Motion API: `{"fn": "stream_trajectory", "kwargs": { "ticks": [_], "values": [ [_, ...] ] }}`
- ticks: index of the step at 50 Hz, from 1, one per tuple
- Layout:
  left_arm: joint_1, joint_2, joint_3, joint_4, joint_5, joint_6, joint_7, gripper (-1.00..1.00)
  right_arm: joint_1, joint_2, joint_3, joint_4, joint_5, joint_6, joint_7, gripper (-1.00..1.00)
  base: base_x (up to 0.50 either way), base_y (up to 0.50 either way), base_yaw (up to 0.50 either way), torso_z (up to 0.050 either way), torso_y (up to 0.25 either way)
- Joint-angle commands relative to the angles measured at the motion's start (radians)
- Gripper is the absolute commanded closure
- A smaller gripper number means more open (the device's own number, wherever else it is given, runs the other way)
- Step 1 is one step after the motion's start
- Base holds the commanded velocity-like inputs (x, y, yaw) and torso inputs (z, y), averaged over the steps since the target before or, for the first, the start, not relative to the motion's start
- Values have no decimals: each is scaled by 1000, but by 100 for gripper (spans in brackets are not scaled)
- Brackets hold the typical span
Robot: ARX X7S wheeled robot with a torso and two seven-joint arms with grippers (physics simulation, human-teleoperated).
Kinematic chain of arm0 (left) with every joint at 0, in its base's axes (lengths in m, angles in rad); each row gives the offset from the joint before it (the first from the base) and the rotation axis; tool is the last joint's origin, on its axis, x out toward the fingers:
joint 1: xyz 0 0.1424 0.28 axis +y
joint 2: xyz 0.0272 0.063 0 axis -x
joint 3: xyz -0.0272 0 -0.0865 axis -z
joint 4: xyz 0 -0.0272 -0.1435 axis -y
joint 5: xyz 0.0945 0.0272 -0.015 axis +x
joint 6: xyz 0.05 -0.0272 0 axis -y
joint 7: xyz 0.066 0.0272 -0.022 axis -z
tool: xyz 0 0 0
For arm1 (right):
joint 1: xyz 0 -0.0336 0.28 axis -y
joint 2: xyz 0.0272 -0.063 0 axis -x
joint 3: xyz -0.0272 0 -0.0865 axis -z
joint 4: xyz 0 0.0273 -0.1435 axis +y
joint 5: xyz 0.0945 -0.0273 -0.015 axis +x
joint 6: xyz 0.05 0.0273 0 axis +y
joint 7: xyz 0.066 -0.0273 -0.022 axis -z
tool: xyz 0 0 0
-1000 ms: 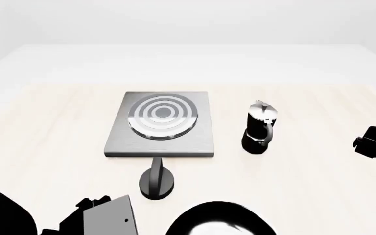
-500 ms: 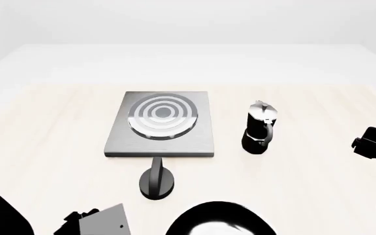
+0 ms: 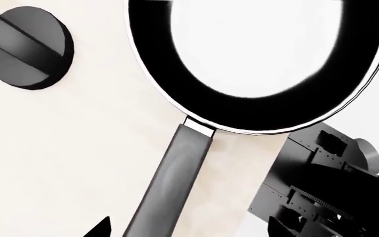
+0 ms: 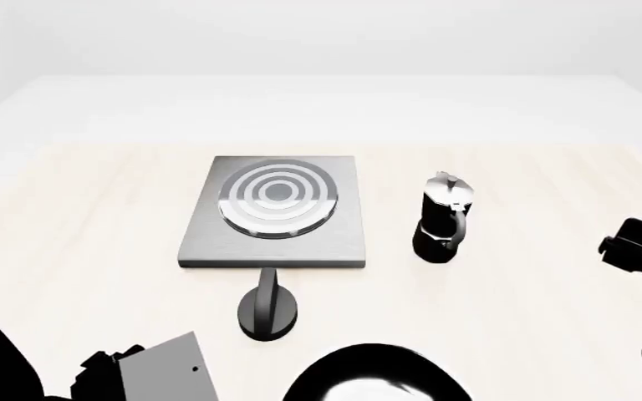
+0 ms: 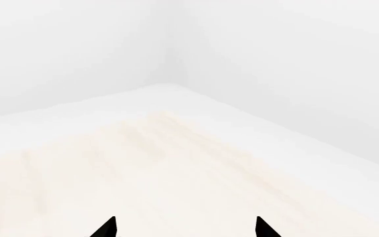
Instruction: Turn on the stove and put the frying pan on it.
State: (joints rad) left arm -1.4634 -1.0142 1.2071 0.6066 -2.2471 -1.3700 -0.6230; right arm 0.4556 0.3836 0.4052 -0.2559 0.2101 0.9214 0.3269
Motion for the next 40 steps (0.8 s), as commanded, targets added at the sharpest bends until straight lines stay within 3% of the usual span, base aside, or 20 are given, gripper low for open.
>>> {"fn": "stream_trajectory", "kwargs": {
  "ticks": [1,40],
  "values": [
    [-26,5,26,-20,-15,-6,-29,-100,-3,-2,-3,8,1,-10,1,-100,0,0,0,0,0],
    [161,55,-25,-110,333,-52,243,-100,-16,-7,-12,24,2,-37,5,-100,0,0,0,0,0]
  ]
}}
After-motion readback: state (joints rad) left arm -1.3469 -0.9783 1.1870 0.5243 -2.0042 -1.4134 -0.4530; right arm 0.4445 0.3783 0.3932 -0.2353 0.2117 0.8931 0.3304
